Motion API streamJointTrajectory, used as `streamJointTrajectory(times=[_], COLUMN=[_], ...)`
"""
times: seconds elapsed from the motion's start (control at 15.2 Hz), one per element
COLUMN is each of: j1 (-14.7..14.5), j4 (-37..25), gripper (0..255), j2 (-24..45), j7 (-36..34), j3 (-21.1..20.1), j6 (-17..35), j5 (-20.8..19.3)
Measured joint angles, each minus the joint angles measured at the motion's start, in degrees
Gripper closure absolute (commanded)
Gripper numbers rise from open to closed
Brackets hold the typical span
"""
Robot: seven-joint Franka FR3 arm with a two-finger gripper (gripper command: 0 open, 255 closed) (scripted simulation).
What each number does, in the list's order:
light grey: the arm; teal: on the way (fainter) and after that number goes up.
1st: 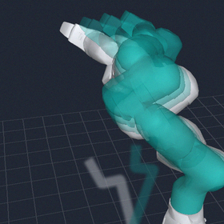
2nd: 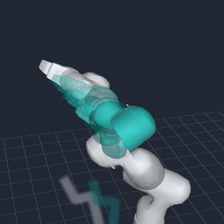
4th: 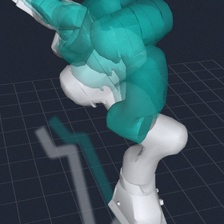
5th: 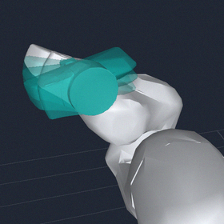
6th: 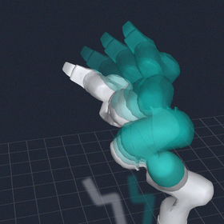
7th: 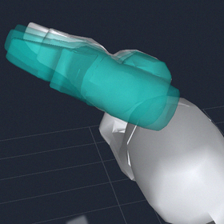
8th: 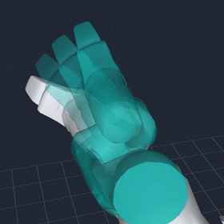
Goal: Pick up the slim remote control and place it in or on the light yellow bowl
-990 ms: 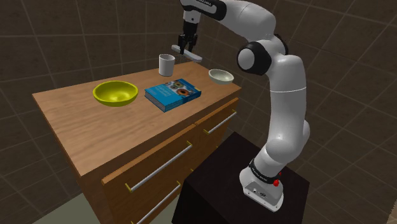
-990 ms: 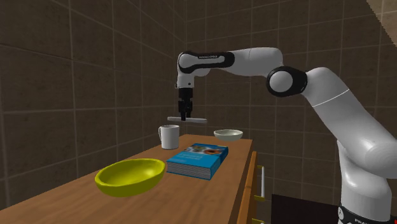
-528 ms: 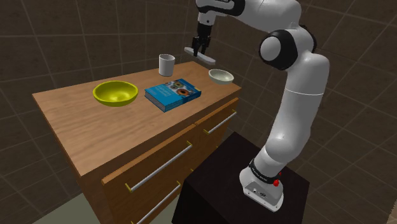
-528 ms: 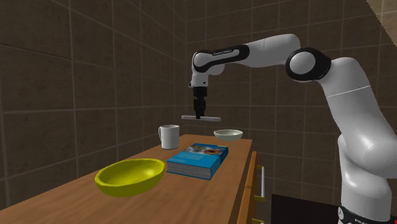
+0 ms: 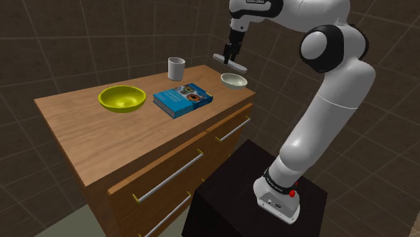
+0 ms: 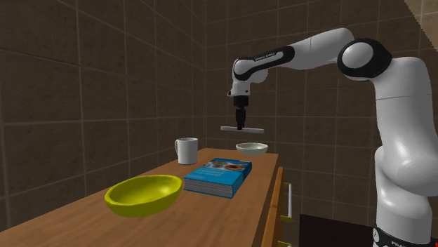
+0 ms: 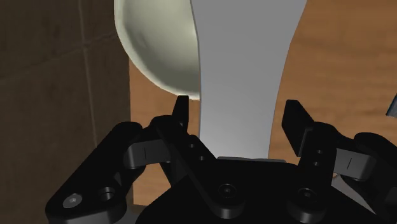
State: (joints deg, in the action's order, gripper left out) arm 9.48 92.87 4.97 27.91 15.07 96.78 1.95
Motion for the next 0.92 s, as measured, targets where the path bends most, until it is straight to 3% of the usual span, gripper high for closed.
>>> streamJointTrajectory(times=[0.33, 0.92], j1=[1.8, 2.1], j4=[6.1, 13.1], gripper=[255, 255], j2=[-5.1, -5.8], j7=[3.5, 4.1], j3=[1.8, 2.1], j6=[1.1, 7.5], j5=[-1.4, -1.6])
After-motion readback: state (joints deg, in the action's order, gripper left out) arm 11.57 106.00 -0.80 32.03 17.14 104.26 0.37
